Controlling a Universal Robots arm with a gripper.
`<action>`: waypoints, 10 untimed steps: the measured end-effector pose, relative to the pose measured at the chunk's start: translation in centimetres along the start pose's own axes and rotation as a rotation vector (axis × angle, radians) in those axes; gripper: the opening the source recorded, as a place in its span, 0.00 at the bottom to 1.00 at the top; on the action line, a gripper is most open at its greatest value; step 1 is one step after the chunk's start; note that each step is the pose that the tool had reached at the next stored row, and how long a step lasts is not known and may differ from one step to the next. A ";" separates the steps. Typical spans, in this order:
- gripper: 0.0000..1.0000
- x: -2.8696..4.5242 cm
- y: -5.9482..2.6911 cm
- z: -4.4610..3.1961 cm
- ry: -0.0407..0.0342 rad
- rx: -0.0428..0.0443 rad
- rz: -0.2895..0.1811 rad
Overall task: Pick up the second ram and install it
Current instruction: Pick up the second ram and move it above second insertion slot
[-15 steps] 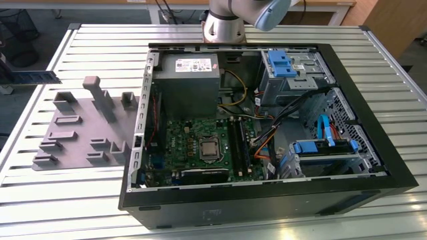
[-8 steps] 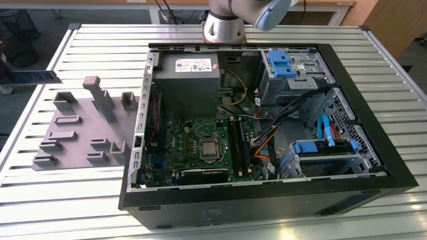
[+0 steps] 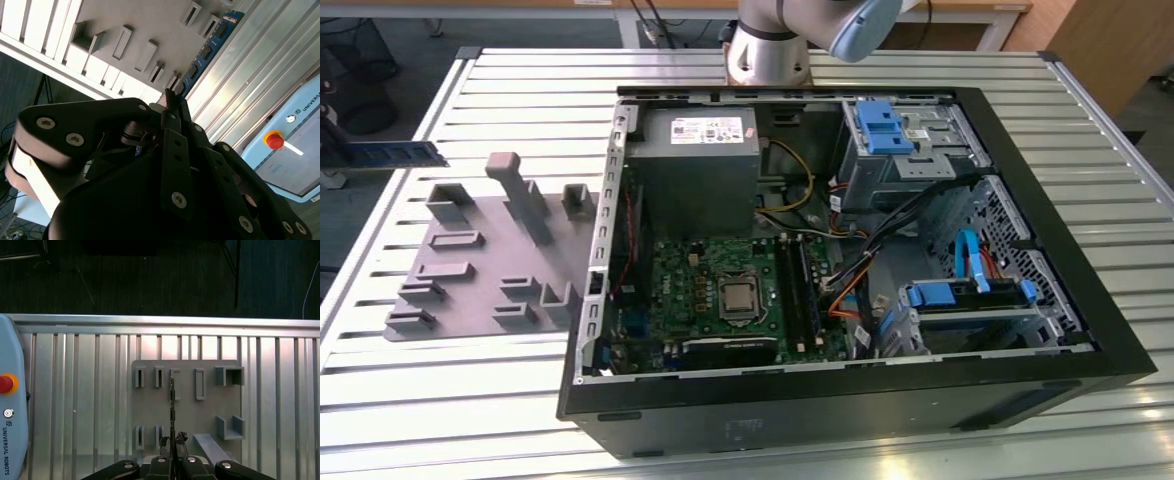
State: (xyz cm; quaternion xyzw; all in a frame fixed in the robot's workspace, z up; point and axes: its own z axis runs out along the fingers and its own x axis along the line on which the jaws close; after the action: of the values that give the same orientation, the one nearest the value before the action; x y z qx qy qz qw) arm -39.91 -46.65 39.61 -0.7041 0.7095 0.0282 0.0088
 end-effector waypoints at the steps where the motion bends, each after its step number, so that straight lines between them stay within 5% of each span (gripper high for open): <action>1: 0.14 0.00 -0.02 0.00 0.0001 0.0000 0.000; 10: 0.14 0.00 -0.34 -0.01 0.0000 0.0001 0.000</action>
State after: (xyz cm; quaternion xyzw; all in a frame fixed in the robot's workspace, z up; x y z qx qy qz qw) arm -39.57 -46.65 39.61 -0.7041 0.7095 0.0282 0.0088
